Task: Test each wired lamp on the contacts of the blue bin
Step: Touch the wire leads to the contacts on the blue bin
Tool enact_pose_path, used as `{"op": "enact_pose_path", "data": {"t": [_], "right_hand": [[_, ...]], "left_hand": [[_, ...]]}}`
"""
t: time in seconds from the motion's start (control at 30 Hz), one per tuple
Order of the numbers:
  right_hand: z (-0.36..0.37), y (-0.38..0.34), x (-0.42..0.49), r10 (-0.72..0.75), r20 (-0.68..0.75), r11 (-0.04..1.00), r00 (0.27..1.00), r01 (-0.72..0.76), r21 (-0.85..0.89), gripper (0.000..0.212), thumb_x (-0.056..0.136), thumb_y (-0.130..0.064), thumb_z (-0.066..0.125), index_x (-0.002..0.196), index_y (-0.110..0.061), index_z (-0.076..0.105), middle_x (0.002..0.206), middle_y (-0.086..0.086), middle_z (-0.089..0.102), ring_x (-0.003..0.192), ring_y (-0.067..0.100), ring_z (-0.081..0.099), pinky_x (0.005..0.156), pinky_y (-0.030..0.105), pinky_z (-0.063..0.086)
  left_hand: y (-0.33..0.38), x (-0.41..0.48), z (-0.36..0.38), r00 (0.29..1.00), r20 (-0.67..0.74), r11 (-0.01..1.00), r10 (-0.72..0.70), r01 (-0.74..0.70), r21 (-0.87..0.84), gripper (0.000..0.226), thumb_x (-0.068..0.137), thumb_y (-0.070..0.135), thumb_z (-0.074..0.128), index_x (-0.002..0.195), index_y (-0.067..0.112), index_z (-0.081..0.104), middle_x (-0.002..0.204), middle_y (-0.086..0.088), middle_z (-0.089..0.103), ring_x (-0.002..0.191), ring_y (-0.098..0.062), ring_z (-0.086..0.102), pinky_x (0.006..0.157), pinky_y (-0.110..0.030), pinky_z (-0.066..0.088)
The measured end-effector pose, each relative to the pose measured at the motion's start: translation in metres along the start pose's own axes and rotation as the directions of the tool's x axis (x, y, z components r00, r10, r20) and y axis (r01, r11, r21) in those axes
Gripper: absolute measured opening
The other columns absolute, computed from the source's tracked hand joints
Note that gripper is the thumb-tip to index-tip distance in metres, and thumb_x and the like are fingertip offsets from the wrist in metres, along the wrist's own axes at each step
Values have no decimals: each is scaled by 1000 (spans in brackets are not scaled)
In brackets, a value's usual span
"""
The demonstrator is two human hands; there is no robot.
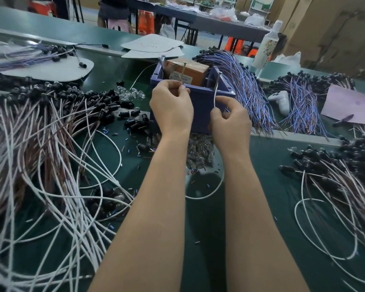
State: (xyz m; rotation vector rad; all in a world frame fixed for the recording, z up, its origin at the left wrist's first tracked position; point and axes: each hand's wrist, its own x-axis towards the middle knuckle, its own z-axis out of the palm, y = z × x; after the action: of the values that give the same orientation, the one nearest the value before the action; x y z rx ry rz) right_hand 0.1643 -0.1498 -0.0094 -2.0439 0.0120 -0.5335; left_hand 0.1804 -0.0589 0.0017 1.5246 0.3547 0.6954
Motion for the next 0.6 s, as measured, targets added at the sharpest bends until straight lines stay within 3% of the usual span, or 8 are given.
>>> {"op": "enact_pose_path", "data": {"t": [0.23,0.6], "right_hand": [[-2,-3,-2,2,-24,1000,1000,-1,3,27,86,-12,52,109,-16,65,71,6,65,73,27,65,77,42,53],[-2,-2,0,0,-24,1000,1000,0,-6,25,85,-13,52,105,-16,66,65,4,61,75,27,63,83,40,50]], "left_hand": [[-1,-1,1,999,-27,999,31,-31,25,13,93,11,56,102,8,65,96,-5,70,87,-11,65,61,1,43],[-2,1,1,999,-12,999,38,-38,34,13,93,12,56,102,9,64,97,-5,70,90,-12,65,64,-5,45]]}}
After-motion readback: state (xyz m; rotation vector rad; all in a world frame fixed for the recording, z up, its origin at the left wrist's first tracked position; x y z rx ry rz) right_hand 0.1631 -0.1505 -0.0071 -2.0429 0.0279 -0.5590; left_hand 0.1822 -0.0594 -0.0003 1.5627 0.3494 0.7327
